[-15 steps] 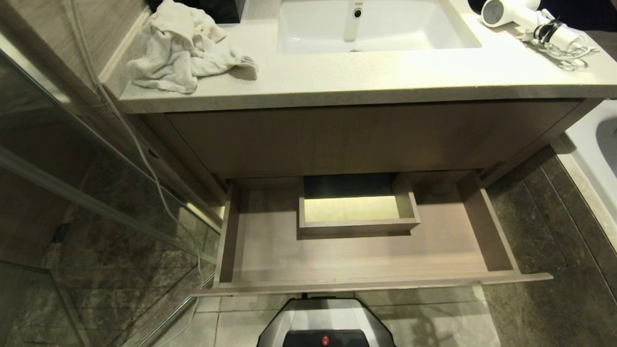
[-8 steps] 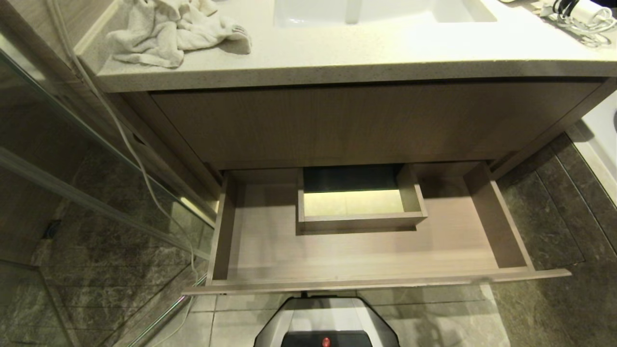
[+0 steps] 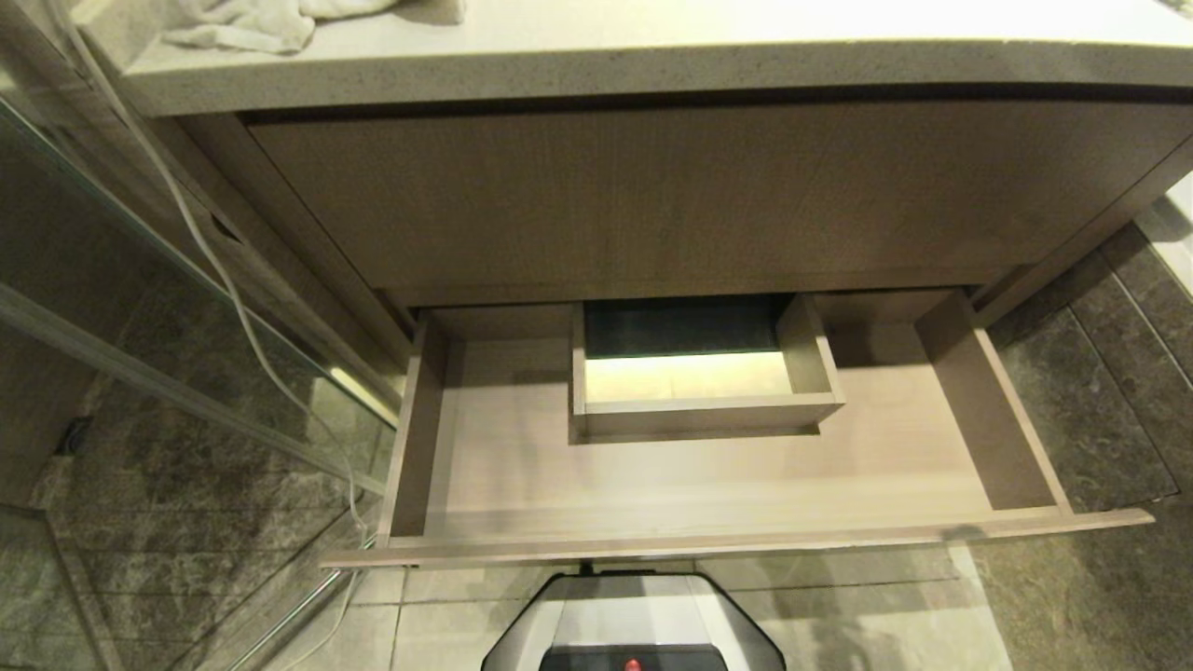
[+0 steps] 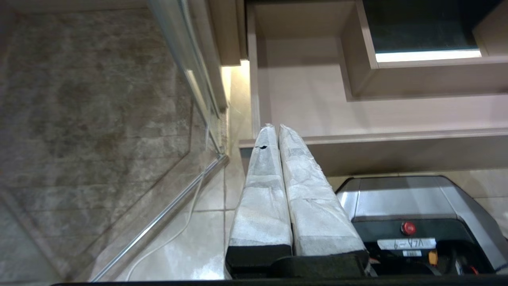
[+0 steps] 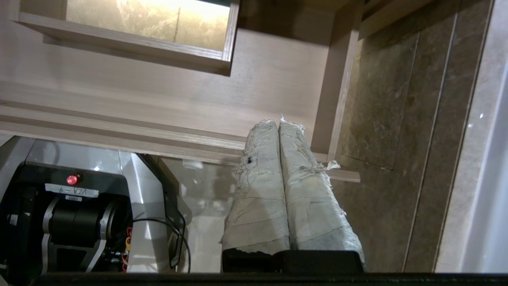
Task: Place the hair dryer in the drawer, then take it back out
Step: Close the drawer
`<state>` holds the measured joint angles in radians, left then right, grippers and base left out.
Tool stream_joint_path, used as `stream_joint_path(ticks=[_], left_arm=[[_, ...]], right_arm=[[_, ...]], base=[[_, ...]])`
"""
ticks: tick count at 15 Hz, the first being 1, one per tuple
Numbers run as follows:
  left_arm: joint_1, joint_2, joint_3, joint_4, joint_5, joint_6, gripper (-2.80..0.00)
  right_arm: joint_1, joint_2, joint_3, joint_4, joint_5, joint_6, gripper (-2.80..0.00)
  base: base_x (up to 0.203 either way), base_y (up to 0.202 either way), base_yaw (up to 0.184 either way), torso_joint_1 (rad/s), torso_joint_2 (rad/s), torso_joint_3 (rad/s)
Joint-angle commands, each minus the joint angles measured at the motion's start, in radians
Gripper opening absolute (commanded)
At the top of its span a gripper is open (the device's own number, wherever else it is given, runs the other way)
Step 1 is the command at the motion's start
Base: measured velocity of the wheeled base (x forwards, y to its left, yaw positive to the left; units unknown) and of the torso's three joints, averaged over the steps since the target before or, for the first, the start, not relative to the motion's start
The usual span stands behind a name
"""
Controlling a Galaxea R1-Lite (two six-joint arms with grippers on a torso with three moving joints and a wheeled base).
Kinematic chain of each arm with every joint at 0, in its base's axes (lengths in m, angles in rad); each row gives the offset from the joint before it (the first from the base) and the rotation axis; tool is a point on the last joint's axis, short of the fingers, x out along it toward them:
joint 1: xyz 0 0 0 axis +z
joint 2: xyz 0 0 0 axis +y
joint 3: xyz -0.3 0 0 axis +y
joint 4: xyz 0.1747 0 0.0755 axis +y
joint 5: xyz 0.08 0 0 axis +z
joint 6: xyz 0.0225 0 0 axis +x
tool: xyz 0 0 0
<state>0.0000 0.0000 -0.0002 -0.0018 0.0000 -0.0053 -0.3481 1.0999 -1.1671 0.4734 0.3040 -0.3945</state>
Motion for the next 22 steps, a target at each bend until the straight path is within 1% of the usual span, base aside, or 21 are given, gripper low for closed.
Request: stream_joint_path(ticks=[1, 18, 22], left_arm=[[0.0, 0.001, 0.0, -0.001, 0.001, -0.001, -2.8], [0.0, 0.0, 0.0, -0.001, 0.002, -0.001, -2.8], [0.0, 0.002, -0.001, -0.001, 0.002, -0.001, -2.8]], right_arm=[[0.0, -0.005, 0.009, 0.002, 0.003, -0.003, -2.8], [0.001, -0.017, 0.024, 0.001, 0.003, -0.003, -2.8], [0.001, -0.011, 0.026, -0.001, 0.004, -0.003, -2.8]], base=[[0.0, 0.0, 0.0, -0.069, 0.36, 0.286], [0.0, 0.0, 0.0, -0.039, 0.38, 0.35], [0.0, 0.0, 0.0, -0.067, 0.32, 0.259]])
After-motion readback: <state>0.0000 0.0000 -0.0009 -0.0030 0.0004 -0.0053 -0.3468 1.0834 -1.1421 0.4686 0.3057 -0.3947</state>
